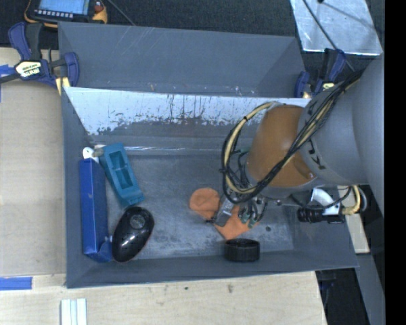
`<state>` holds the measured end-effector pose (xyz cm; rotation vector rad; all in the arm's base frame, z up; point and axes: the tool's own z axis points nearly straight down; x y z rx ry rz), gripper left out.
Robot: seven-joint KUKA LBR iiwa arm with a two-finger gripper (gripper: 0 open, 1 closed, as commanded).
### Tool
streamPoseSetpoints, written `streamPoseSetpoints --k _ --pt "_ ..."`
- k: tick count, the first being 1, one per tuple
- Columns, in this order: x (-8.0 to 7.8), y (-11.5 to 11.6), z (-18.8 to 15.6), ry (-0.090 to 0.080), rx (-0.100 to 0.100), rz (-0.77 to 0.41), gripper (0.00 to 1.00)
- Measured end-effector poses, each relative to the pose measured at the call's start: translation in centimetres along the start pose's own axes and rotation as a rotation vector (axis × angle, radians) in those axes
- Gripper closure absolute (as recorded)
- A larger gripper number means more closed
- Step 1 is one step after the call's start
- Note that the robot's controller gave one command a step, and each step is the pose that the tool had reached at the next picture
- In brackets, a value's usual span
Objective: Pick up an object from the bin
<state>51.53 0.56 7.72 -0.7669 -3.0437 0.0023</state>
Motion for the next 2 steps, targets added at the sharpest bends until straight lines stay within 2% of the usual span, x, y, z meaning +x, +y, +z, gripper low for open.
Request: streamPoseSetpoints --k 1,2 --pt "0.0 0.0 -1.9 0.000 0.000 0.000 1.00" --pt "-0.2 0.1 -3.1 -0.007 -0.004 0.000 1.00"
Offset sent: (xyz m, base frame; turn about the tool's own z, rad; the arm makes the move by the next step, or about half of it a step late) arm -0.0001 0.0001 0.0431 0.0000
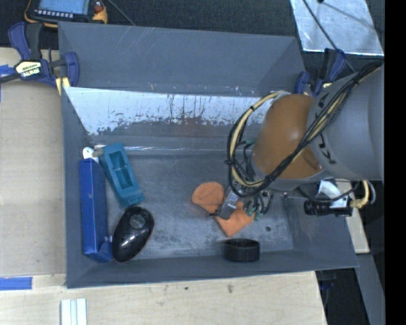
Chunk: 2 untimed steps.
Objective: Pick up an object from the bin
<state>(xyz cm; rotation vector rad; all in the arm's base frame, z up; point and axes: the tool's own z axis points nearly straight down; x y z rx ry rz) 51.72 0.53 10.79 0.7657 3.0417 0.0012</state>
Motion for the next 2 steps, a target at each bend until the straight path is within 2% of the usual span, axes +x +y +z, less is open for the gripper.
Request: streamPoseSetpoints --k 1,2 --pt "0.2 -0.1 -1.1 0.008 0.005 -0.001 1.00" --pt "0.2 -0.1 -3.3 0.008 0.004 0.000 1.00"
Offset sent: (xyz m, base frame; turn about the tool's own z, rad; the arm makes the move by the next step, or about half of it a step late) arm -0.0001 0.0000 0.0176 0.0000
